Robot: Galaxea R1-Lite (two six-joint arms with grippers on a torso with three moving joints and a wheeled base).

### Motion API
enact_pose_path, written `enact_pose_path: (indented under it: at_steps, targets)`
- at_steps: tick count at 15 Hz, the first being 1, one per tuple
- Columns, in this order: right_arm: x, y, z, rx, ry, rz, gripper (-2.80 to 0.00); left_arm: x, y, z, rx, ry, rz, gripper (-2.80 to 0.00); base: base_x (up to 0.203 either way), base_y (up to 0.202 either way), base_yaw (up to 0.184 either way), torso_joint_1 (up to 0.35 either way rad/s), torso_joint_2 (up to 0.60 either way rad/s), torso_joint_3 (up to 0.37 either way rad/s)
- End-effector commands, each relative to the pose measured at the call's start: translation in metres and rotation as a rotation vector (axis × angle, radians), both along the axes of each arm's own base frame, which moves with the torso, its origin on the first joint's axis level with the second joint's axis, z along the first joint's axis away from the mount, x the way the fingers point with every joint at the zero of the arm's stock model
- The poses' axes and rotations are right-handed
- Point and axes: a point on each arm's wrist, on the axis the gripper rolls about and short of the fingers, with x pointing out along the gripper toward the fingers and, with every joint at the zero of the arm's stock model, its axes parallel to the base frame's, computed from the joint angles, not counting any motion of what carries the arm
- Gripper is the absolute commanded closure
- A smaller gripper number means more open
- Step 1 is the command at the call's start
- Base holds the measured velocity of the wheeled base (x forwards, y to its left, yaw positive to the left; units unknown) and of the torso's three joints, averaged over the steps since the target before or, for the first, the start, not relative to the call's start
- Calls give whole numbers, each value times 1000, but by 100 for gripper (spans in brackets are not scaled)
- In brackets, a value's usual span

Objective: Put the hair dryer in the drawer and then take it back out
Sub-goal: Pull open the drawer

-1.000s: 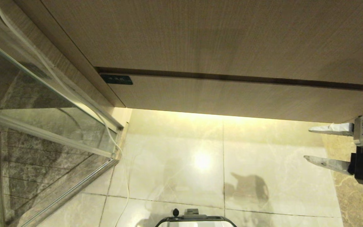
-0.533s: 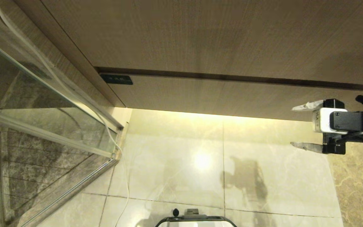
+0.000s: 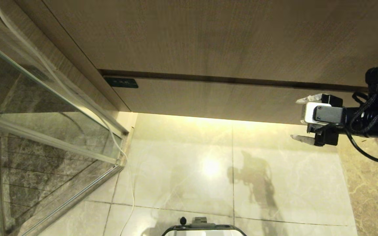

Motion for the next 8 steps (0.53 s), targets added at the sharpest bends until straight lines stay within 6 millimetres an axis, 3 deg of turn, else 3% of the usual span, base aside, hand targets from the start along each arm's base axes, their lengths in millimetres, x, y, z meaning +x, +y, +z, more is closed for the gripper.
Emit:
enact_pose_path:
  at_steps: [1, 8]
  targets:
    - [8, 1, -9, 3, 13, -23, -280, 0, 0, 0, 0, 1, -1, 0, 0, 0, 0, 0, 0, 0]
    - [18, 3, -3, 145, -37, -88, -280, 0, 0, 0, 0, 0, -1, 0, 0, 0, 0, 0, 0, 0]
